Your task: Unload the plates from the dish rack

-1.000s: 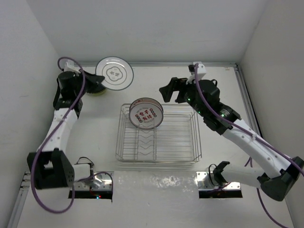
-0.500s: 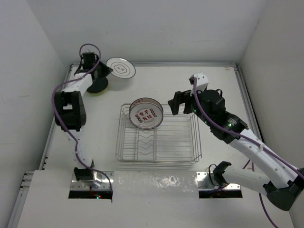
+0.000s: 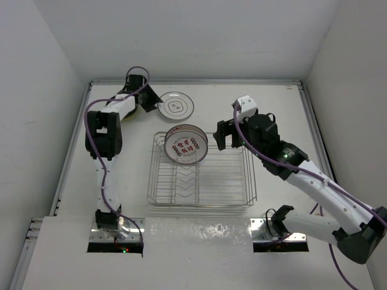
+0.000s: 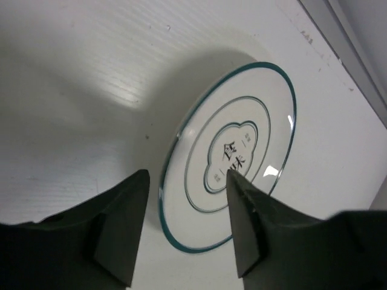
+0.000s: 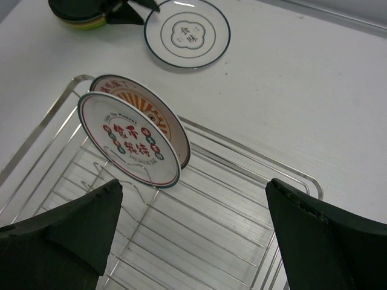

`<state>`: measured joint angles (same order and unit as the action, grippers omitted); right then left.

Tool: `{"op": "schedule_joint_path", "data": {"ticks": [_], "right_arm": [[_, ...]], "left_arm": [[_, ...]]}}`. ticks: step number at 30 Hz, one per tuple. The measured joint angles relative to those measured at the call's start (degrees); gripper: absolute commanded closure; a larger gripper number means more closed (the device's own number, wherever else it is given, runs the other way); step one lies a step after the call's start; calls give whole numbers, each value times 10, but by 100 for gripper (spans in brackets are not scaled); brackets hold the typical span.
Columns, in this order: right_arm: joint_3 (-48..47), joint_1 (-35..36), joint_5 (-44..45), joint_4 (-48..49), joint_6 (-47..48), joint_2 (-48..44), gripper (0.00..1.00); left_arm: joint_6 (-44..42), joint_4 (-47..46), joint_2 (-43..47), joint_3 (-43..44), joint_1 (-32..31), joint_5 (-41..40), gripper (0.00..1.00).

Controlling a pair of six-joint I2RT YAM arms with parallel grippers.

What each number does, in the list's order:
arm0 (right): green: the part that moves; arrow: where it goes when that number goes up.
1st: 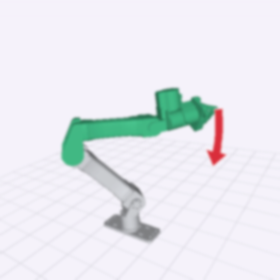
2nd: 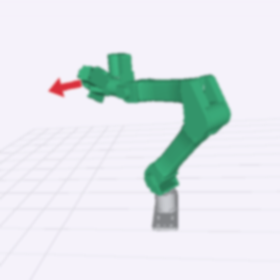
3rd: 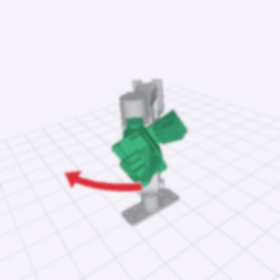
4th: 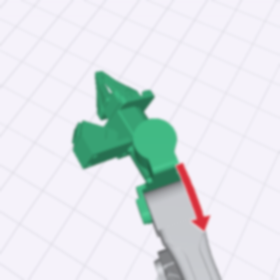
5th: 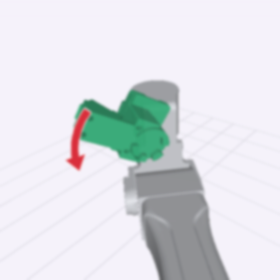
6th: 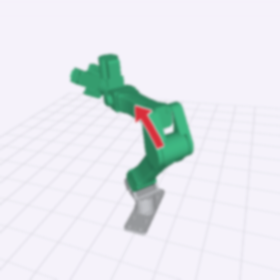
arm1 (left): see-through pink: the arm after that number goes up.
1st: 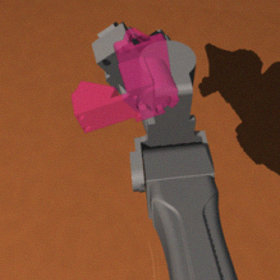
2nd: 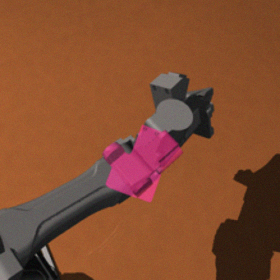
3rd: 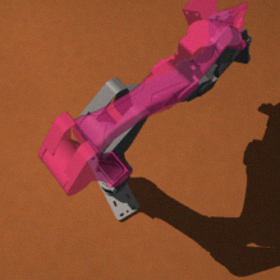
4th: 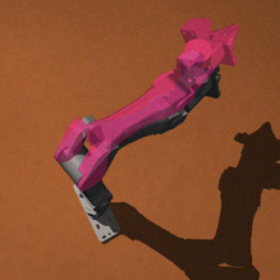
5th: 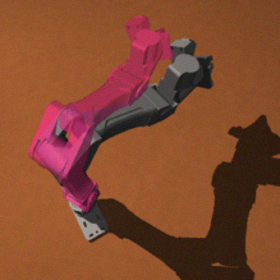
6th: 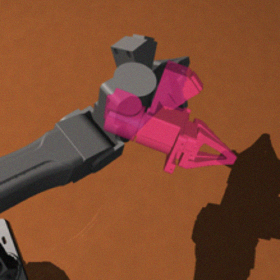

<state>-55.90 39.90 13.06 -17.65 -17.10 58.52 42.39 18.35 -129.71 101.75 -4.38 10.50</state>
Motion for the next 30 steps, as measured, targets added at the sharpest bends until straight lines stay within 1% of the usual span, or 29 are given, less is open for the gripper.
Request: {"op": "schedule_joint_path", "data": {"ticks": [2, 3, 5, 6, 9, 11, 12, 14, 15, 18, 21, 24, 25, 27, 28, 30], "right_arm": [[0, 0, -3, 0, 7, 17, 1], [0, 0, -6, 0, 12, 26, 1], [-3, 0, -18, -1, 27, 49, 1], [-7, 0, -29, -3, 38, 61, 1], [-23, 0, -76, -7, 82, 97, 2], [-36, 0, -112, -11, 117, 116, 6], [-51, 0, -128, -13, 132, 132, 12], [-68, 0, -156, -14, 163, 151, 18], [-77, 0, -175, -15, 182, 160, 23], [-92, 0, -218, -17, 232, 176, 28], [-97, 0, -267, -19, 299, 189, 33], [-98, 0, -303, -27, 356, 202, 32], [-100, 0, -313, -29, 373, 209, 28], [-110, 0, -327, -38, 404, 226, 26], [-118, 0, -332, -42, 417, 237, 22], [-140, 0, -336, -51, 442, 266, 20]], "left_arm": [[-3, 4, 0, 0, 2, -2, 29], [-3, 8, 0, 0, 3, -4, 16], [-1, 17, 0, 0, 3, -14, 3], [-2, 22, 1, 0, 3, -19, 0], [-2, 50, 12, 0, 3, -40, 0], [-6, 71, 33, 0, 3, -55, 0], [-8, 83, 50, 0, 3, -61, 0], [-15, 98, 97, -2, 3, -74, 0], [-19, 103, 136, -8, 3, -79, 0], [-35, 87, 273, -59, 3, -84, 0], [-61, 74, 463, -144, 3, -76, 0], [-96, 54, 633, -242, 3, -62, 0], [-108, 50, 681, -277, 3, -57, 0], [-132, 48, 779, -358, 3, -51, 0], [-143, 52, 816, -391, 3, -51, 0], [-165, 56, 874, -451, 3, -54, 0]]}}
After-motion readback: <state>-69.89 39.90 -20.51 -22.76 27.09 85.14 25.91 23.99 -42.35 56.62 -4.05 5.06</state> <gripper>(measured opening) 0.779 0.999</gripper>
